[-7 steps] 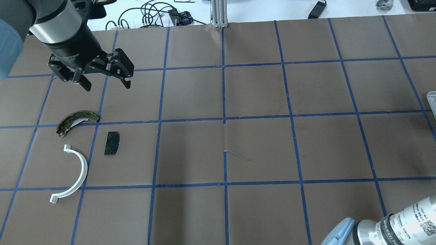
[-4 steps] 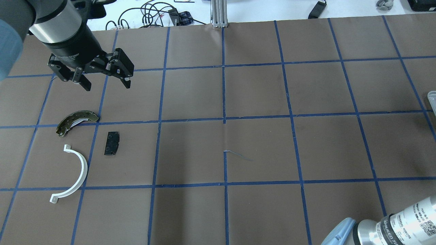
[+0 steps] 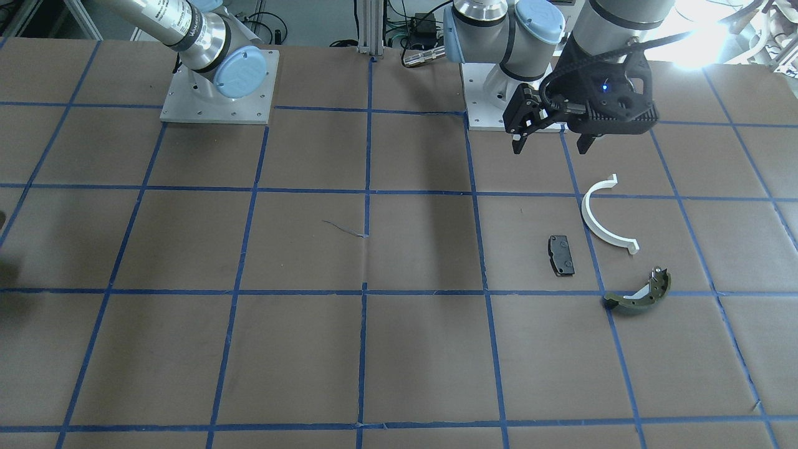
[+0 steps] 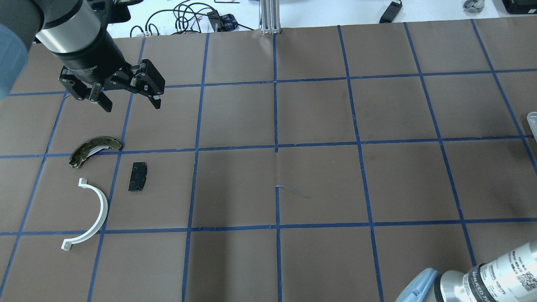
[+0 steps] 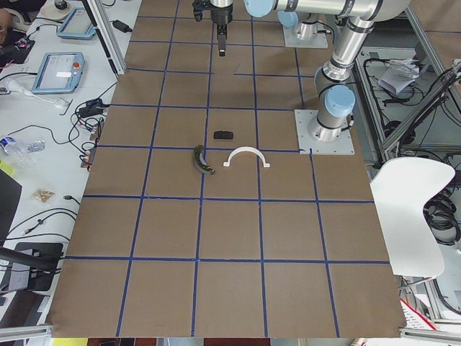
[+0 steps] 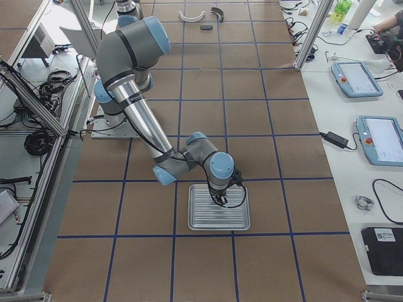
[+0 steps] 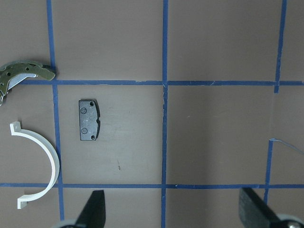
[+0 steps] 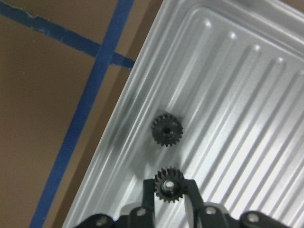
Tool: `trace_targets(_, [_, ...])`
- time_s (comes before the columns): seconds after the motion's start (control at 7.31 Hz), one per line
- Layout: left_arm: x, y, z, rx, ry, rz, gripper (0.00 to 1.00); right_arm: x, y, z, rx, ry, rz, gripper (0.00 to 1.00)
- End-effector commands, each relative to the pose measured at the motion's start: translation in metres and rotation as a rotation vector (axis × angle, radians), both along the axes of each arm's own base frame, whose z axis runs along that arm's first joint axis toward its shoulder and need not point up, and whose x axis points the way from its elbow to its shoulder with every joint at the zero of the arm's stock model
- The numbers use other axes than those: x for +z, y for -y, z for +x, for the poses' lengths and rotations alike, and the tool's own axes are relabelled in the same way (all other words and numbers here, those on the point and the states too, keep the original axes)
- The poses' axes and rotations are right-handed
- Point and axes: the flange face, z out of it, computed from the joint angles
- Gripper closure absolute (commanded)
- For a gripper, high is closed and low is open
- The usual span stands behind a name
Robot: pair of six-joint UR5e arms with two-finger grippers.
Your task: Place bearing gear from tray to pile
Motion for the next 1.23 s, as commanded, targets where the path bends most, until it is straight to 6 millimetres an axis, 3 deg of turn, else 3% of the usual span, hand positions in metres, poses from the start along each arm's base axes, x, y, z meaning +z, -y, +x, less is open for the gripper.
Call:
trace_targets(0.0, [0.000,0.000,0.000,0.000,0.001,0.000,0.00,0.050,-0.005,0.022,-0.043,-0.015,-0.012,0.83])
trace_targets(0.14, [0.000,0.000,0.000,0.000,0.001,0.000,0.00,0.045,0.006,0.050,-0.028,-0.001,-0.008,0.84])
trace_targets(0.27, [0.000,0.000,0.000,0.000,-0.001,0.000,0.00,0.032,0.013,0.094,-0.026,0.016,0.009,0.84])
trace_targets(0.55, [0.000,0.000,0.000,0.000,0.001,0.000,0.00,0.062,0.038,0.191,-0.067,-0.006,-0.019,0.85])
trace_targets(0.82, [0.000,0.000,0.000,0.000,0.001,0.000,0.00,0.070,0.072,0.287,-0.147,-0.006,-0.038,0.85])
trace_targets(1.09, [0.000,0.000,0.000,0.000,0.001,0.000,0.00,0.072,0.090,0.377,-0.232,0.009,-0.054,0.85])
